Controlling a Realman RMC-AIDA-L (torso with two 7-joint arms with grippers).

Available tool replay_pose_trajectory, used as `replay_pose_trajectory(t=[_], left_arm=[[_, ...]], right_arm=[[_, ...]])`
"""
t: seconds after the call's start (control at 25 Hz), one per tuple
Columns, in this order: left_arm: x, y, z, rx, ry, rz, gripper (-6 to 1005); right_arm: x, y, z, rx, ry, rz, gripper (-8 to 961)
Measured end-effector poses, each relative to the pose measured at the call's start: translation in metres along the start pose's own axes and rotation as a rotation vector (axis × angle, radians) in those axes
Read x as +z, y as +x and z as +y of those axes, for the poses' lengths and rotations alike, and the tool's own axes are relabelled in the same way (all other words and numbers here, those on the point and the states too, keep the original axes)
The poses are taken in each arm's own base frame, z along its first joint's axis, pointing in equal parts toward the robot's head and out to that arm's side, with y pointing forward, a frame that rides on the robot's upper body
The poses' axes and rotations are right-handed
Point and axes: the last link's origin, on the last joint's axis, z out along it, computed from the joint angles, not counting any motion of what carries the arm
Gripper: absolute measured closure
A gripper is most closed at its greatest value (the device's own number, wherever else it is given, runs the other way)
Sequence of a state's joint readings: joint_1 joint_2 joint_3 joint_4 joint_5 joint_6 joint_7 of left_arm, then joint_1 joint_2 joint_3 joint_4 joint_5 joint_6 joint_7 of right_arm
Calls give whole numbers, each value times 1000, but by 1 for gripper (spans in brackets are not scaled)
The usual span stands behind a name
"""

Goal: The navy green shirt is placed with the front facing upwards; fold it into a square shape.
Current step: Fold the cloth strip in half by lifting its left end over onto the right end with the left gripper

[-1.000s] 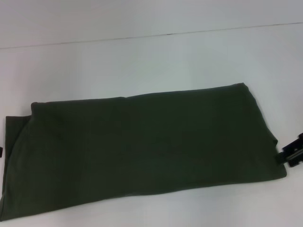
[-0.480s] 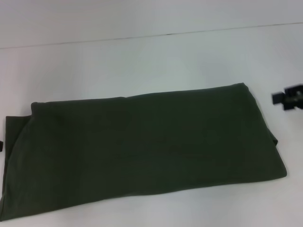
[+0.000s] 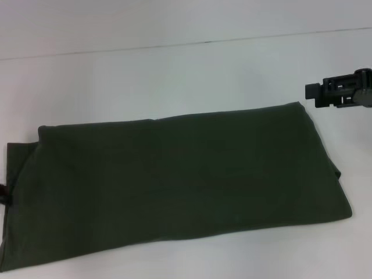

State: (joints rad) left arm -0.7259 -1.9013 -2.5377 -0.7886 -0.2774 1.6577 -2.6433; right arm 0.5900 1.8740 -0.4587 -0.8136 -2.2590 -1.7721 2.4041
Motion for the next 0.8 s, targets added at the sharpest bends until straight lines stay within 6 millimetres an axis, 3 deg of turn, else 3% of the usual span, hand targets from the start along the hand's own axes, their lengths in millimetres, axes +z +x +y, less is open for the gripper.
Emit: replay_pose_trajectory(t=[0.8], left_arm=[[25,-11,-1,-67,-91,10,247]], right_arm=[[-4,1,-4,20,7,-20,325]])
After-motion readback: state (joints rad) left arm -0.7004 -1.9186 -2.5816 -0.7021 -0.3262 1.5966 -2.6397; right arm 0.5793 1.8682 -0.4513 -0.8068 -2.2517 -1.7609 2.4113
